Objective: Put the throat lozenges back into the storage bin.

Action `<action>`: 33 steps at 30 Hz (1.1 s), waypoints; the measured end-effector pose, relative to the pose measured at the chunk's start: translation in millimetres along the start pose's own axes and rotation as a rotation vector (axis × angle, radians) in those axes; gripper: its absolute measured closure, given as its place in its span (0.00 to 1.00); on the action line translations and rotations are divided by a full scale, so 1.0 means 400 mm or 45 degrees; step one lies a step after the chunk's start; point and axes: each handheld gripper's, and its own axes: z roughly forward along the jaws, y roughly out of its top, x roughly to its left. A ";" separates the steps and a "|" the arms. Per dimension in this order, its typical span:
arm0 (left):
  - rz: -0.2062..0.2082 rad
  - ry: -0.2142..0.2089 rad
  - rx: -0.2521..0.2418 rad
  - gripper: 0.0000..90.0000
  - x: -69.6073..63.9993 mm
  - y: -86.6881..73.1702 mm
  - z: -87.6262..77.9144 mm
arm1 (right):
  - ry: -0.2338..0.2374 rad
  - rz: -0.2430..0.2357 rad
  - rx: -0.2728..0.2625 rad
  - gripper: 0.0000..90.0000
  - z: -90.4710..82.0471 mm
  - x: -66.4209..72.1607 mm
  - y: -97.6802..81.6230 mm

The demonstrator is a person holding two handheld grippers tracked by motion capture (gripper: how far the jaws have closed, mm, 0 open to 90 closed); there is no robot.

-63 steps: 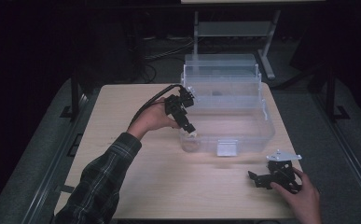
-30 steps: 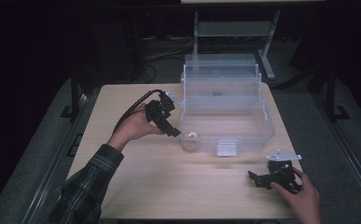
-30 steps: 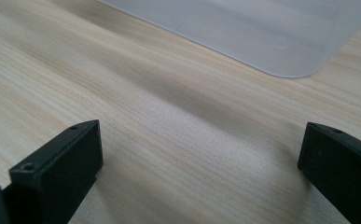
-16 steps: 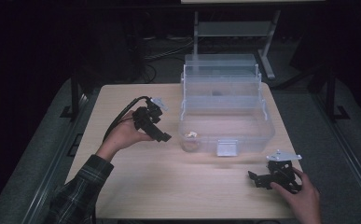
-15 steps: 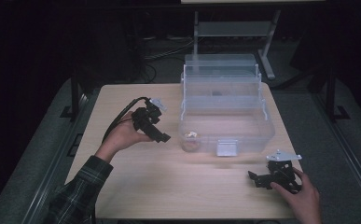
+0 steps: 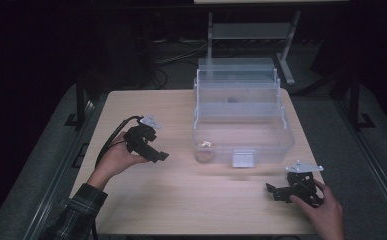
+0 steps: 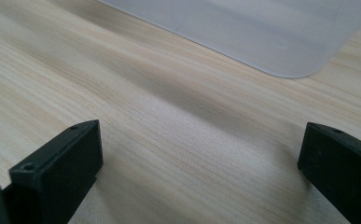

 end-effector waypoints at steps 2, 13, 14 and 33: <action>-0.015 0.002 -0.018 0.14 0.002 -0.018 -0.004 | 0.000 -0.002 -0.001 0.00 0.000 0.000 0.000; -0.062 0.041 -0.055 0.15 -0.009 -0.110 -0.005 | 0.000 0.001 0.000 0.00 0.000 0.000 0.000; -0.057 0.051 -0.057 0.15 -0.009 -0.118 -0.004 | 0.000 0.000 0.000 0.00 0.000 0.000 0.000; -0.121 0.120 -0.106 0.15 -0.027 -0.261 0.002 | 0.000 0.000 0.000 0.00 0.000 0.000 0.000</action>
